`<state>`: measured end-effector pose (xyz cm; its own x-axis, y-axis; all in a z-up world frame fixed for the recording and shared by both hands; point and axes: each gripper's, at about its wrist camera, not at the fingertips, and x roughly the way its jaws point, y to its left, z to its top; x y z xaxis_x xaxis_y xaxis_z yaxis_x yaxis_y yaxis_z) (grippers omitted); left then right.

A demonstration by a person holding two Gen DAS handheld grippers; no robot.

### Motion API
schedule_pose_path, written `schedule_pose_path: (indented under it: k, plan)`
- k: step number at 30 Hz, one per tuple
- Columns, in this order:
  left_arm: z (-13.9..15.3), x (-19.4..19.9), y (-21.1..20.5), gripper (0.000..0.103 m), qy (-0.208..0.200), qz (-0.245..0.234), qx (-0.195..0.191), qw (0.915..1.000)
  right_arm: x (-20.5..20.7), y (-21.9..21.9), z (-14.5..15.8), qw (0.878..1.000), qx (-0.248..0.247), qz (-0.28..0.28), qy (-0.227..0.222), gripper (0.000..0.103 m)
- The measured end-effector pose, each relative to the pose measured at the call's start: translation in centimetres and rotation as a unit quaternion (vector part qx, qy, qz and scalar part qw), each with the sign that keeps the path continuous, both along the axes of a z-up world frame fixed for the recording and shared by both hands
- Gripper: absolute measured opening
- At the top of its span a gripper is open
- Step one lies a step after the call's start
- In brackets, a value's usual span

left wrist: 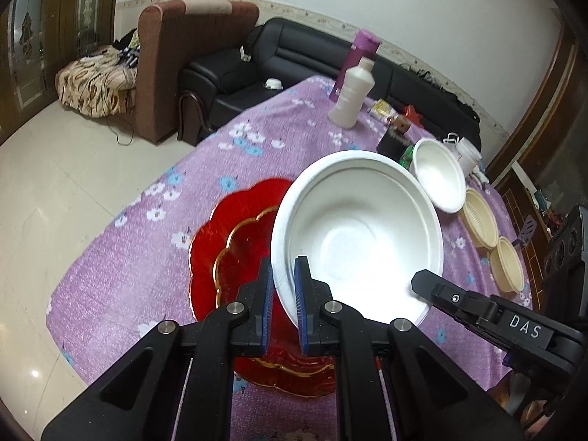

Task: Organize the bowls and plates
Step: 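Lower the white bowl onto the stacked red plates with both grippers, then open both grippers and pull them back from the white bowl rim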

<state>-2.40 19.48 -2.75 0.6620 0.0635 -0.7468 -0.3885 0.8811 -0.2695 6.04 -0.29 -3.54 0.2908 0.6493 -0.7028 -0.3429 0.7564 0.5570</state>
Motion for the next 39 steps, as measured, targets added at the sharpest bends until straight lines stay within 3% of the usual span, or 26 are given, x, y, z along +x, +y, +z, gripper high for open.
schedule_pose_path:
  k: [13,39]
  plan:
    - [-2.1,-0.6,0.7,0.01,0.034,0.005,-0.011,0.9994,0.5,1.6,-2.4,0.999,-0.019,0.02,0.034,0.008]
    - [-3.2,-0.7,1.4,0.01,0.051,0.009,-0.029,0.9983,0.5,2.4,-3.4,0.998,-0.024,0.037,0.053,0.013]
